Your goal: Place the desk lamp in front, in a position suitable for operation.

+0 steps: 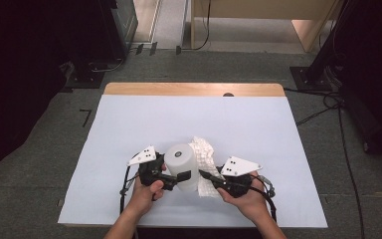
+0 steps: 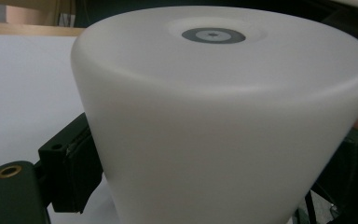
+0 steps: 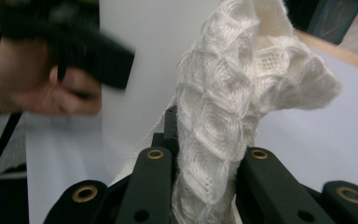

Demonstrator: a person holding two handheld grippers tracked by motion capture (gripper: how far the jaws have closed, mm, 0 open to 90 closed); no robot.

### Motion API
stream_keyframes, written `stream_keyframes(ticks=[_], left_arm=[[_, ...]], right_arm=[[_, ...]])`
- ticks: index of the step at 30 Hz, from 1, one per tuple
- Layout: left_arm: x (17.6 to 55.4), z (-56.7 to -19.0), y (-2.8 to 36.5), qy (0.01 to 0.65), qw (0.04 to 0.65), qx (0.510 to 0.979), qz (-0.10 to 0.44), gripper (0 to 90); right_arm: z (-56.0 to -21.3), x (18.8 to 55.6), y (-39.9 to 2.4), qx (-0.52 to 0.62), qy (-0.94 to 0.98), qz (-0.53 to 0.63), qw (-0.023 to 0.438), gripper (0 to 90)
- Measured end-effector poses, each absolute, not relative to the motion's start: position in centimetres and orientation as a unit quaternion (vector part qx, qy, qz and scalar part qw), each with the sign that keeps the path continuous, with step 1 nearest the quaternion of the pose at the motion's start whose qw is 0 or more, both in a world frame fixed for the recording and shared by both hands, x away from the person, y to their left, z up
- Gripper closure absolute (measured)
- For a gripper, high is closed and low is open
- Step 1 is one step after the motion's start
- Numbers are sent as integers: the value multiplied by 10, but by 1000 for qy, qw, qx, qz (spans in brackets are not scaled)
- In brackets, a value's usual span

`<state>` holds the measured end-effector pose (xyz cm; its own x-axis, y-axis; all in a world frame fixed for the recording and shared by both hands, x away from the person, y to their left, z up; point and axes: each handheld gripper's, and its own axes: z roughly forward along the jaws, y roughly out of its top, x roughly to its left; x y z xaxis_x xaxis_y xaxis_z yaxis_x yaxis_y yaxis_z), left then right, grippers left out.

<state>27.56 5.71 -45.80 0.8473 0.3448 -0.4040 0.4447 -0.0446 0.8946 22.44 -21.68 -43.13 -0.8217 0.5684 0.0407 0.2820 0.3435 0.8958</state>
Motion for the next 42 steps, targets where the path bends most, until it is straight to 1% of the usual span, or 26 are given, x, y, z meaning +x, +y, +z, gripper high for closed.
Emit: stream_keyframes(ticks=[4,10,15,18,25,28,33,39,42], left_arm=[[275,-460,54,271,626,730,-37,82],[272,-464,42,265,612,744,-43,82],[276,-461,52,280,618,734,-34,83],[277,-460,55,283,622,729,-34,83],[272,-463,42,267,607,748,-31,83],[273,-461,44,270,609,745,-29,82],[277,-459,52,279,616,736,-28,83],[273,-460,42,266,605,750,-24,82],[274,-460,43,270,605,748,-24,83]], right_arm=[[-431,225,-214,263,805,512,145,793],[-417,220,-219,268,776,546,169,793],[-427,222,-215,262,797,524,145,793],[-433,225,-213,264,808,508,140,794],[-420,223,-218,278,777,540,163,794],[-421,224,-219,279,777,542,157,794],[-432,227,-215,272,801,515,139,794],[-422,227,-218,281,780,537,155,794],[-422,227,-219,282,779,540,151,794]])
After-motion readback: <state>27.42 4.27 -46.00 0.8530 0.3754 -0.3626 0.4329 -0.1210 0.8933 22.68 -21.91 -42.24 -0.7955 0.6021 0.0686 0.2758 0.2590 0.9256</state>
